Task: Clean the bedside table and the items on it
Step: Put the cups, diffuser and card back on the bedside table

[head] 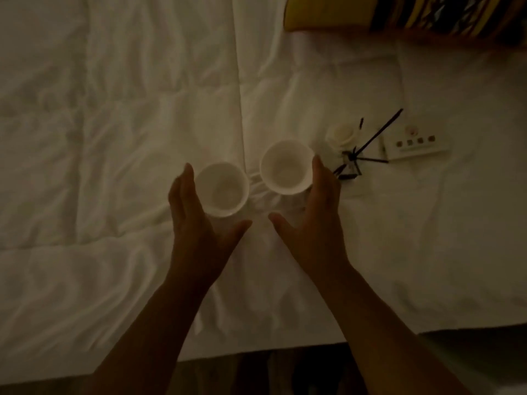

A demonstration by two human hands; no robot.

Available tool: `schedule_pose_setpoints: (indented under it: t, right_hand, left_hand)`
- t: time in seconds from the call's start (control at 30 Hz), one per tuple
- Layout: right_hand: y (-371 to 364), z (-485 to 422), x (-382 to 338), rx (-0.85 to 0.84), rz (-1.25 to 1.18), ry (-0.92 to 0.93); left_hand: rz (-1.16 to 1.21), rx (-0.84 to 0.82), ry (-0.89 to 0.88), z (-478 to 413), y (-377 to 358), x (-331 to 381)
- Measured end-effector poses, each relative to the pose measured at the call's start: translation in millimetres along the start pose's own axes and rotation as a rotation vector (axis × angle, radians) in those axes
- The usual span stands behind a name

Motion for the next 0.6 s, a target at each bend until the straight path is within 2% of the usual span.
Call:
schedule_pose_setpoints:
  t: [0.17, 0.3, 0.47, 0.6]
  right_hand:
    - [-10, -15, -16, 0.062, -0.045, 0.044]
    - [-15, -30, -24, 0.101, -0.034, 0.016]
    - [-7, -19, -23, 0.145, -0.023, -0.026]
    - [10, 14, -15, 0.104, -0.063, -0.101]
  left_hand:
    - [0.09, 0.031, 0.06, -8, -7, -7]
    - [0.069, 0.045, 0.087, -20, -5, -8]
    - [0.081, -0.021, 0.088, -29, 6, -9]
    - [0.102, -0.119, 0.055, -18, 15, 11]
Point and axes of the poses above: each hand's wrist, its own z-axis away from the middle knuckle, its own y-axis out of the back of the hand, x = y × z, the point moved 10 cm from there along -z, towards the middle knuckle, and after that the axes turned 10 degrees about -y, right-handed, at the moved point
